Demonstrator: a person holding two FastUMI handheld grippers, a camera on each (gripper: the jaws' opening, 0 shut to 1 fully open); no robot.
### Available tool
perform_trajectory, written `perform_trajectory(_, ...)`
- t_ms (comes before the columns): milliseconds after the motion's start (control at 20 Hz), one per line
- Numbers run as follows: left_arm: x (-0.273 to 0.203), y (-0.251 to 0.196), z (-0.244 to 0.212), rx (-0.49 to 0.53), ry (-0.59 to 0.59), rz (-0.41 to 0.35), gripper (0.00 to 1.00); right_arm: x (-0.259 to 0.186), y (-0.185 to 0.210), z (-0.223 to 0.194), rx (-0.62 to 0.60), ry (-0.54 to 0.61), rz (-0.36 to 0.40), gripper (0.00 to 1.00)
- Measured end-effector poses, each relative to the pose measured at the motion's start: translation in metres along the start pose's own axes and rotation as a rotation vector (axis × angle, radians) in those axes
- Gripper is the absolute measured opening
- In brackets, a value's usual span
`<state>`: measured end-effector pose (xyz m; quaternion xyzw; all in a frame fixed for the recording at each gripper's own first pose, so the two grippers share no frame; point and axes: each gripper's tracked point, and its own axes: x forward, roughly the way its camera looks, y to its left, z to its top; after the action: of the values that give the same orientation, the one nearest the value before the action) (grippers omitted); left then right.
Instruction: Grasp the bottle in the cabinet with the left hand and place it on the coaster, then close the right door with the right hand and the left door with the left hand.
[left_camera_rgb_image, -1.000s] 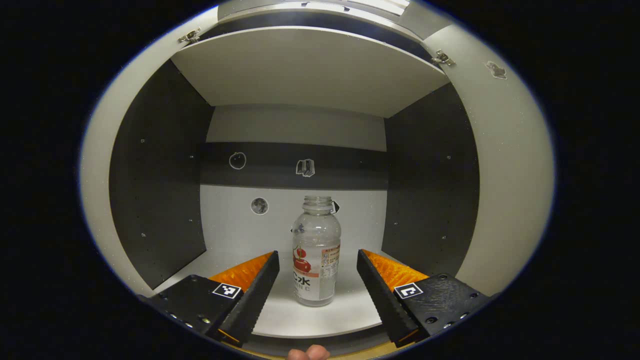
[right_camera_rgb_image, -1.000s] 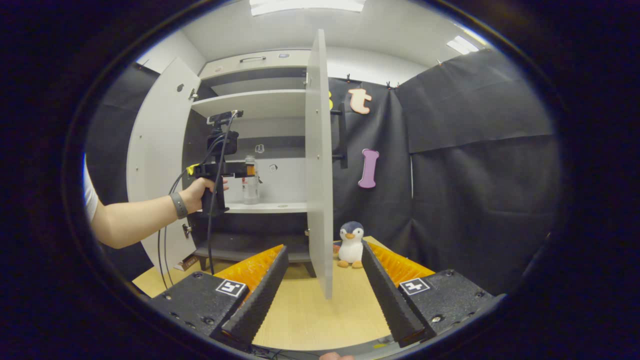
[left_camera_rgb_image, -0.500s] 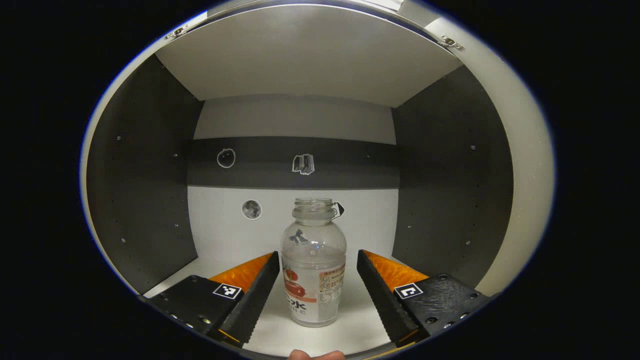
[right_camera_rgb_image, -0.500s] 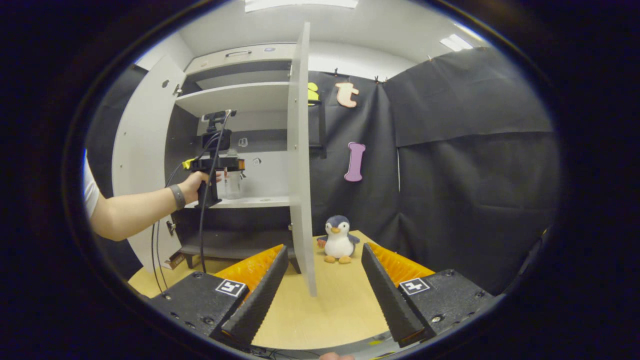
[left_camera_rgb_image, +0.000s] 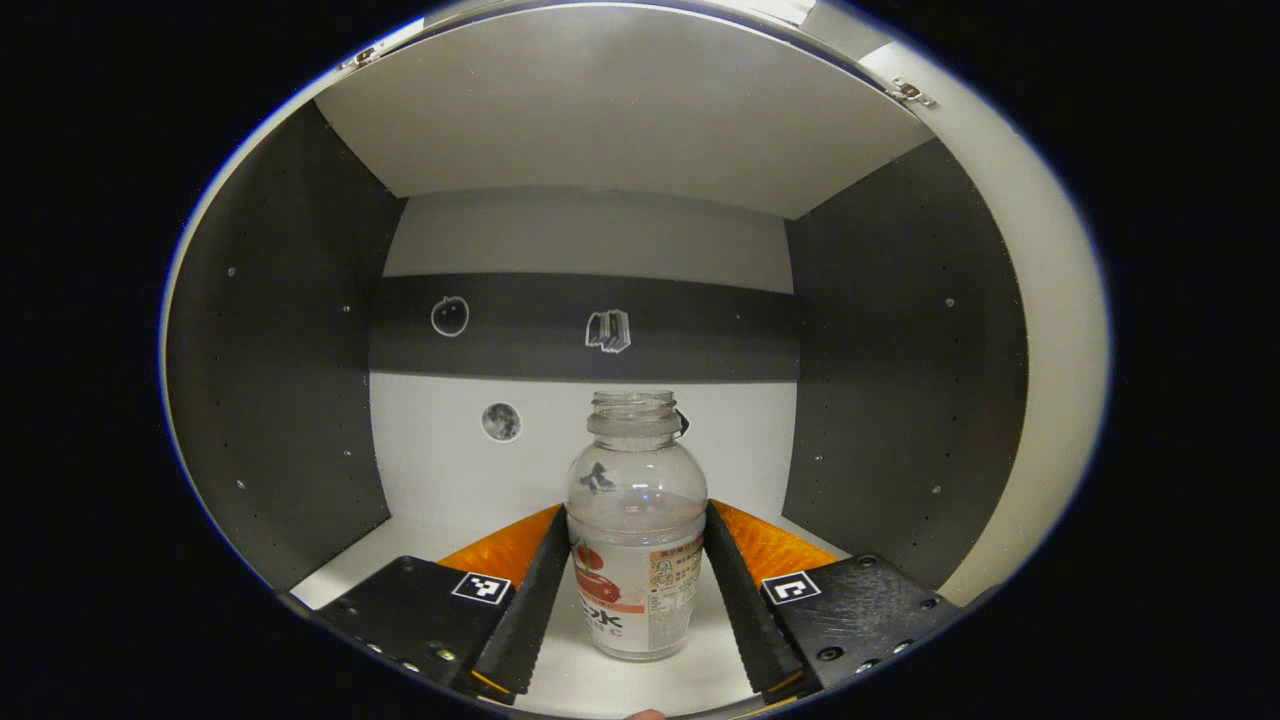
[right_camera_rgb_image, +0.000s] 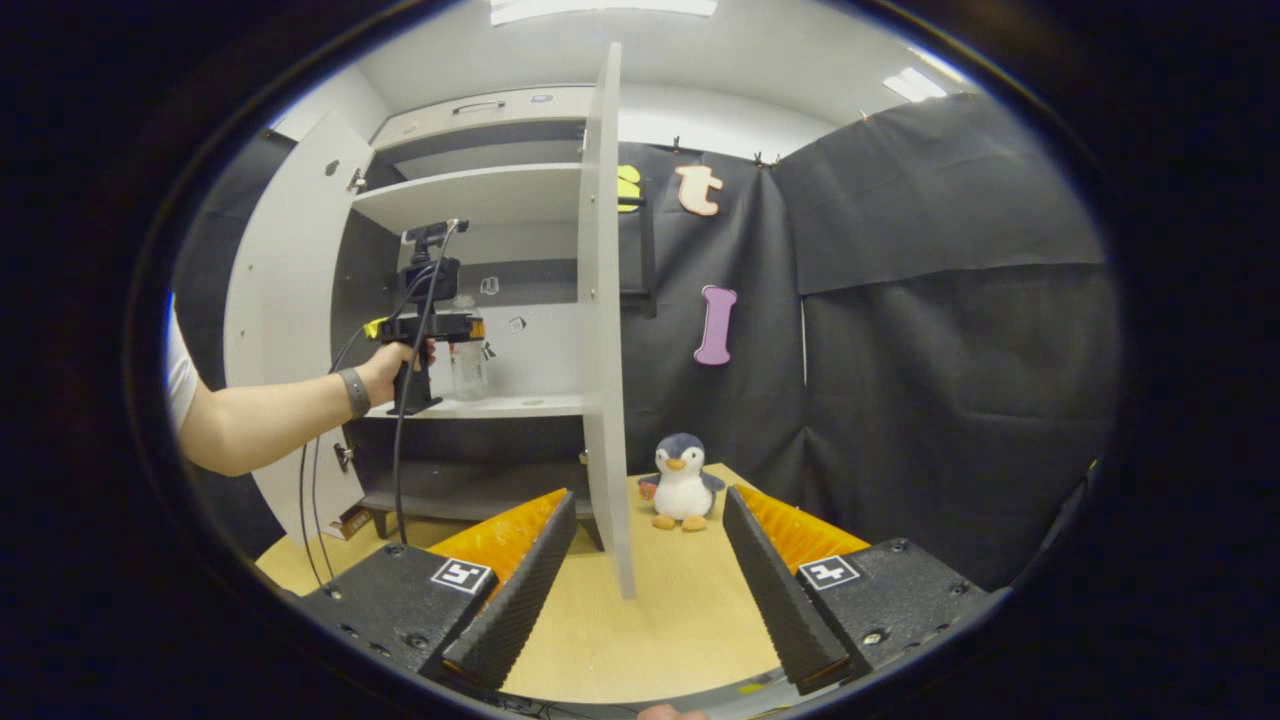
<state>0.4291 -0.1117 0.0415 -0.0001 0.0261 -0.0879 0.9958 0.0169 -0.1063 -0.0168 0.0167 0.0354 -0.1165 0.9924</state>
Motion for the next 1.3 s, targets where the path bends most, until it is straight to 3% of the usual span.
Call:
perform_trajectory(250,-0.052,-0.009,0.024,0.016,-0.035,-0.061,0.76,-0.001,0.010,0.002,-0.006,-0.012,0.042,0.97)
perform_trajectory(450,-0.111,-0.014,0.028,-0.029,-0.040,-0.103,0.79,-0.005,0.020,0.007,-0.012,-0.029,0.084,0.97)
perform_trajectory(550,-0.140,-0.012,0.017,-0.064,-0.021,-0.112,0.76,-0.009,0.023,0.011,-0.020,-0.039,0.103,0.97)
perform_trajectory(600,-0.154,-0.010,0.008,-0.072,-0.012,-0.108,0.79,-0.013,0.025,0.012,-0.025,-0.042,0.114,0.97)
perform_trajectory(850,-0.228,-0.009,-0.050,-0.142,-0.011,-0.068,0.76,-0.026,0.031,0.016,-0.056,-0.045,0.147,0.97)
perform_trajectory(1000,-0.263,-0.008,-0.102,-0.116,-0.010,-0.007,0.76,-0.035,0.036,0.018,-0.054,-0.033,0.166,0.97)
perform_trajectory(1050,-0.274,-0.008,-0.119,-0.086,-0.019,0.014,0.80,-0.037,0.039,0.020,-0.056,-0.040,0.170,0.96)
perform_trajectory(1100,-0.283,-0.010,-0.134,-0.060,-0.017,0.035,0.76,-0.036,0.041,0.023,-0.056,-0.049,0.169,0.94)
perform_trajectory(1300,-0.310,-0.033,-0.201,-0.048,0.033,0.032,0.76,-0.031,0.051,0.030,-0.057,-0.066,0.174,0.96)
